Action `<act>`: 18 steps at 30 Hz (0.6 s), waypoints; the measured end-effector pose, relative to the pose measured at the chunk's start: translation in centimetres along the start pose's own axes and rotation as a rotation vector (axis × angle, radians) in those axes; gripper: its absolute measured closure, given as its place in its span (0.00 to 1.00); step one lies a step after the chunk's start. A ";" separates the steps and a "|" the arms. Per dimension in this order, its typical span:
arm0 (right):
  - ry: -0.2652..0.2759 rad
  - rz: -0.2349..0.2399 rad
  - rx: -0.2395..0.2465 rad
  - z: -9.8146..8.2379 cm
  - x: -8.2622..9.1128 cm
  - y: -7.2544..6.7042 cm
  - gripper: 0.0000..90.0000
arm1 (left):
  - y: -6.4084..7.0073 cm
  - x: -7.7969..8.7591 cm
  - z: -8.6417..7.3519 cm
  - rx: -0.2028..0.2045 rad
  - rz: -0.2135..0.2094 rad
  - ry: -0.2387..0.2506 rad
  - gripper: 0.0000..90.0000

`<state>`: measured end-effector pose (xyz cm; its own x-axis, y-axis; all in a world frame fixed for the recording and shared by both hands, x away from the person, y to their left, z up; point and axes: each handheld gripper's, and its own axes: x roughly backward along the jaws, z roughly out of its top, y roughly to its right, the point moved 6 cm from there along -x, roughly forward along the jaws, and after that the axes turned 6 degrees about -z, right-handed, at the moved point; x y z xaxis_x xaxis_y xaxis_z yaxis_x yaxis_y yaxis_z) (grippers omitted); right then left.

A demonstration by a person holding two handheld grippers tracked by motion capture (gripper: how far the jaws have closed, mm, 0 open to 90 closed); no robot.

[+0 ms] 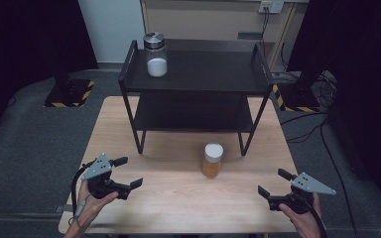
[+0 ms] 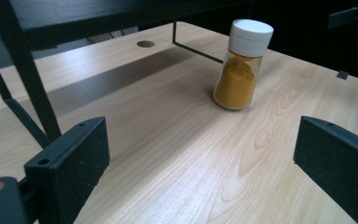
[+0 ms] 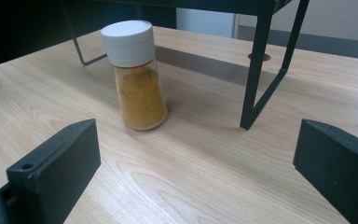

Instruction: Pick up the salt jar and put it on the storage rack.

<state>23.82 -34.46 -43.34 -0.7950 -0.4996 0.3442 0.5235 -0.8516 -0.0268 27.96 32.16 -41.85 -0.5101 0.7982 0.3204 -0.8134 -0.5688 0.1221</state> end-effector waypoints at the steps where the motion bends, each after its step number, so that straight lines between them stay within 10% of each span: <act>1: 0.000 0.000 0.000 0.0 0.0 0.0 0.01 | -0.1 0.1 -0.1 0.006 0.000 0.009 0.03; 18: 0.000 -0.005 0.001 0.1 0.0 0.0 0.01 | -0.6 1.5 -1.0 0.004 0.034 0.122 0.00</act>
<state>23.85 -34.42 -43.29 -0.7973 -0.4955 0.3446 0.5201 -0.8538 -0.0243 27.37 33.91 -42.40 -0.5676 0.7966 0.2081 -0.7942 -0.5964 0.1169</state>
